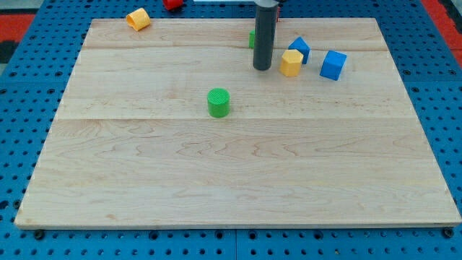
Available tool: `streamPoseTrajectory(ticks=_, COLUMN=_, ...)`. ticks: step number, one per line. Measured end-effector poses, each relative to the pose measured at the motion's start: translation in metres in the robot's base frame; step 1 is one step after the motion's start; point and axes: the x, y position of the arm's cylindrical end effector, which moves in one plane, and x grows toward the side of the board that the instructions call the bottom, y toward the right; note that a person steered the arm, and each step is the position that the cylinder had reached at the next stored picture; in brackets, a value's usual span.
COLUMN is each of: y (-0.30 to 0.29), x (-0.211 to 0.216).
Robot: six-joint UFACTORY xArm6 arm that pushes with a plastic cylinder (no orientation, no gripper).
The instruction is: Slide the red star a bit right
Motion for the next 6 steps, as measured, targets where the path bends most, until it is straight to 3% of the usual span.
streamPoseTrajectory(ticks=1, y=-0.021, x=-0.039)
streamPoseTrajectory(ticks=2, y=-0.098, x=-0.050)
streamPoseTrajectory(ticks=3, y=-0.082, x=-0.103)
streamPoseTrajectory(ticks=5, y=-0.070, x=-0.109)
streamPoseTrajectory(ticks=6, y=-0.028, x=-0.107)
